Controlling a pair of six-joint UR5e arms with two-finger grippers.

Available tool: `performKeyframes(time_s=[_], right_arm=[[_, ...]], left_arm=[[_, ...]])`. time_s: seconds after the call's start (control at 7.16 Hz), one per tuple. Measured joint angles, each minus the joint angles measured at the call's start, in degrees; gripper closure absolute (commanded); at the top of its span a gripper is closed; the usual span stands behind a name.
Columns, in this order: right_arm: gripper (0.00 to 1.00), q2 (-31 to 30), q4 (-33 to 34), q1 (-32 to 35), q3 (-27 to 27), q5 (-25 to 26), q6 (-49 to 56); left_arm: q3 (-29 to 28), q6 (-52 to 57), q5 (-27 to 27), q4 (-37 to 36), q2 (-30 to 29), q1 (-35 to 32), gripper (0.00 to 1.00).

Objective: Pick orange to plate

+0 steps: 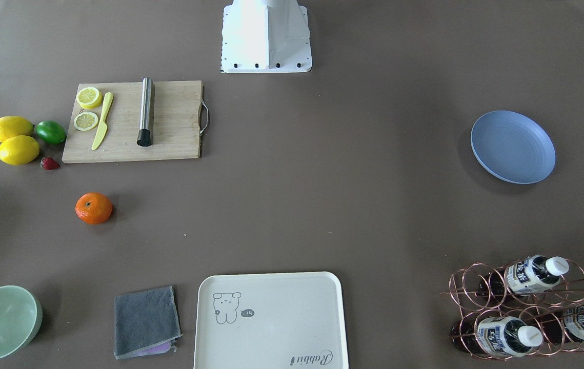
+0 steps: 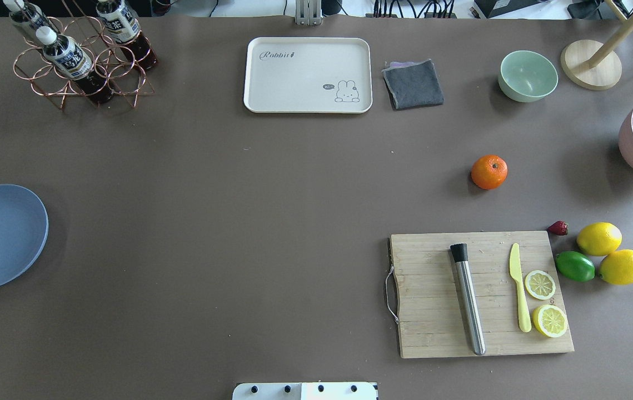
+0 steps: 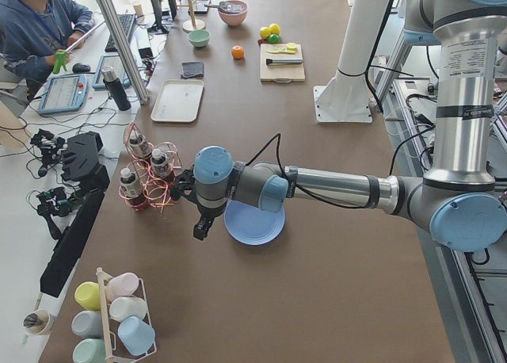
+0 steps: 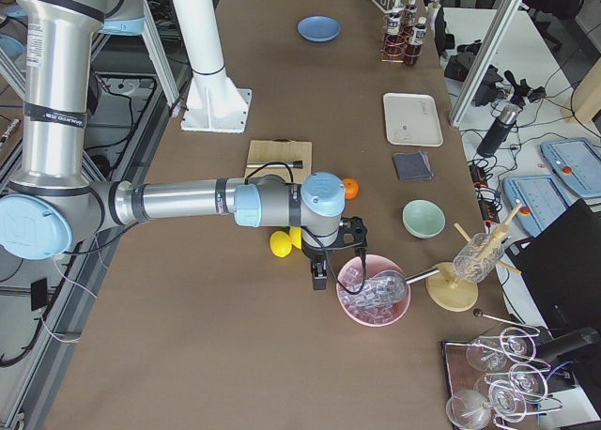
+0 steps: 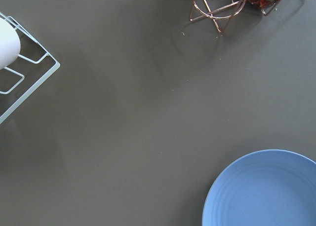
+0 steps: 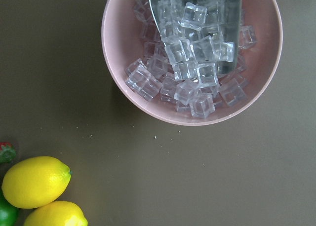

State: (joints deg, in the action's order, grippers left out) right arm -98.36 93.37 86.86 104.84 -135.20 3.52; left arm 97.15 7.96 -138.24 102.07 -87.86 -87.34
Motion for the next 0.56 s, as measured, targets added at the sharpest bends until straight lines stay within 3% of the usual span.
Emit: performKeyframes(time_s=[0.28,0.42,0.56], right_arm=[[0.00,0.16,-0.24,-0.81,1.32,-1.44,-2.32],[0.00,0.16,-0.98,-1.62,2.07,0.13,-5.20],[0.00,0.02,-3.45,-3.29,2.43,1.37,-9.43]], left_arm=[[-2.23,-0.91,-0.37,1.80,0.23,3.89,0.02],[-5.55,-3.68,-0.22,6.81,0.56,6.71,0.02],[-11.30,-8.87,0.00,17.16,1.11,9.70,0.02]])
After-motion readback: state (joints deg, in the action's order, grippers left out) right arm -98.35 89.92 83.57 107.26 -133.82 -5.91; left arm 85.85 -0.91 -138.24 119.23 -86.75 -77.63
